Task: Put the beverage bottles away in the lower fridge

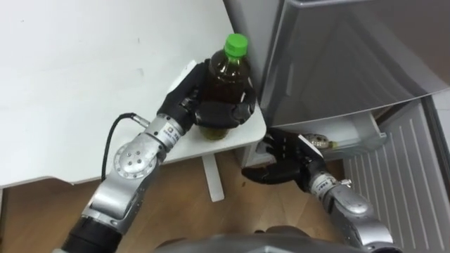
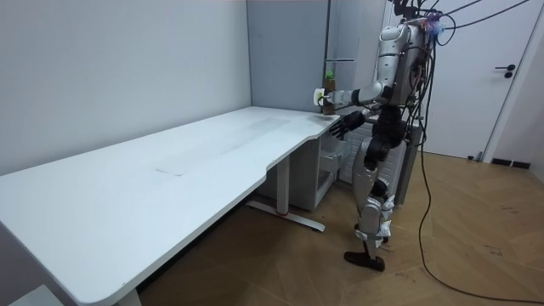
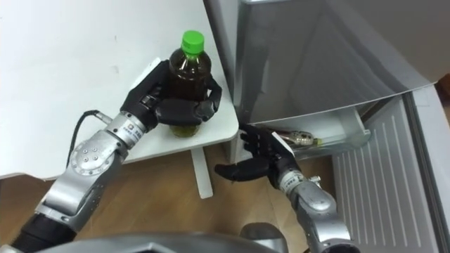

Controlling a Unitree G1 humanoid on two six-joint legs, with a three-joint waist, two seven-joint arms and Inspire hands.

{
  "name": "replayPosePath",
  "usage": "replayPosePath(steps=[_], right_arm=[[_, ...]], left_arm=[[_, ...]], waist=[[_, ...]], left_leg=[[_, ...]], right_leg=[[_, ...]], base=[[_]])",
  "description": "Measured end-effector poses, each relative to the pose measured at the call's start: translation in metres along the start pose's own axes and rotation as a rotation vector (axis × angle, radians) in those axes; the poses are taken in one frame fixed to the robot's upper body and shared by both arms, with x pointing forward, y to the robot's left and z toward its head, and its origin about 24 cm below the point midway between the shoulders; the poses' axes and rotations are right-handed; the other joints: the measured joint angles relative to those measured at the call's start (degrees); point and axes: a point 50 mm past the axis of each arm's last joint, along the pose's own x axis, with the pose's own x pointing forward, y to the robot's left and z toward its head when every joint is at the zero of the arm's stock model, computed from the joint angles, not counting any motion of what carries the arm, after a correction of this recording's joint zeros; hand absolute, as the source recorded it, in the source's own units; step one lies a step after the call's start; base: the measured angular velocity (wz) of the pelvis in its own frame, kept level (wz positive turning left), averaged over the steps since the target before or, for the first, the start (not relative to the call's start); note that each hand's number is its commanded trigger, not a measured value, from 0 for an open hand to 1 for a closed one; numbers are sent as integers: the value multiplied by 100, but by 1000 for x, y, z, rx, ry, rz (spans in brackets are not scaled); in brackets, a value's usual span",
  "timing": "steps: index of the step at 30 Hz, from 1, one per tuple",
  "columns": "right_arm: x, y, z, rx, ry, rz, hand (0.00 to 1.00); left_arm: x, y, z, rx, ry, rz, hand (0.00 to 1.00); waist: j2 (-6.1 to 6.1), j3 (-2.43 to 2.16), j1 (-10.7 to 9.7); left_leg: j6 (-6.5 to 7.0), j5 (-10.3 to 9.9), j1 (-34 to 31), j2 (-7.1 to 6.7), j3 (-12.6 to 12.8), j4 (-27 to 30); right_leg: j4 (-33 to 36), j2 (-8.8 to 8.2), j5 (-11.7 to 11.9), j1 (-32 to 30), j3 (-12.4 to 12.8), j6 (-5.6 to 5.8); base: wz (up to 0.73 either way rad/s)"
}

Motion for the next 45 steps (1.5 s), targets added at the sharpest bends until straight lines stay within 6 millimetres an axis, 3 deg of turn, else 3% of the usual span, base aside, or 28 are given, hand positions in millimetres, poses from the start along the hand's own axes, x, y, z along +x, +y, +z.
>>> replayPosePath(steps=[14, 23, 30, 39, 45], right_arm=[[3, 0, -11, 0, 58, -18, 0], [5, 5, -10, -12, 61, 42, 0], [5, 6, -10, -13, 65, 45, 0], [4, 0, -29, -8, 182, 48, 0], [6, 2, -28, -12, 189, 63, 0]], left_arm=[[-2, -23, -6, -114, 13, -167, 100], [-5, -50, -14, -149, 63, -359, 100], [-6, -64, -17, -165, 104, -477, 100], [8, -72, -5, -123, 79, -594, 100], [13, -80, 0, -102, 71, -662, 100]], waist=[[2, 16, -8], [-4, 33, -311], [-60, 99, -542], [-67, 98, -644], [-75, 92, -728]], left_leg=[[32, -33, -62, -32, -57, -23], [40, -38, -58, -37, -66, -17], [39, -39, -105, -28, -5, -10], [38, -40, -176, -30, 24, -1], [43, -54, -203, -9, 22, 39]], right_leg=[[-8, -37, -1, -64, -154, 1], [-21, -43, -2, -34, -151, 2], [-25, -42, -12, -77, -125, -9], [-4, -39, -12, -192, -107, -11], [0, -41, -12, -199, -95, -11]], base=[[1], [0], [-3], [-1], [0]])
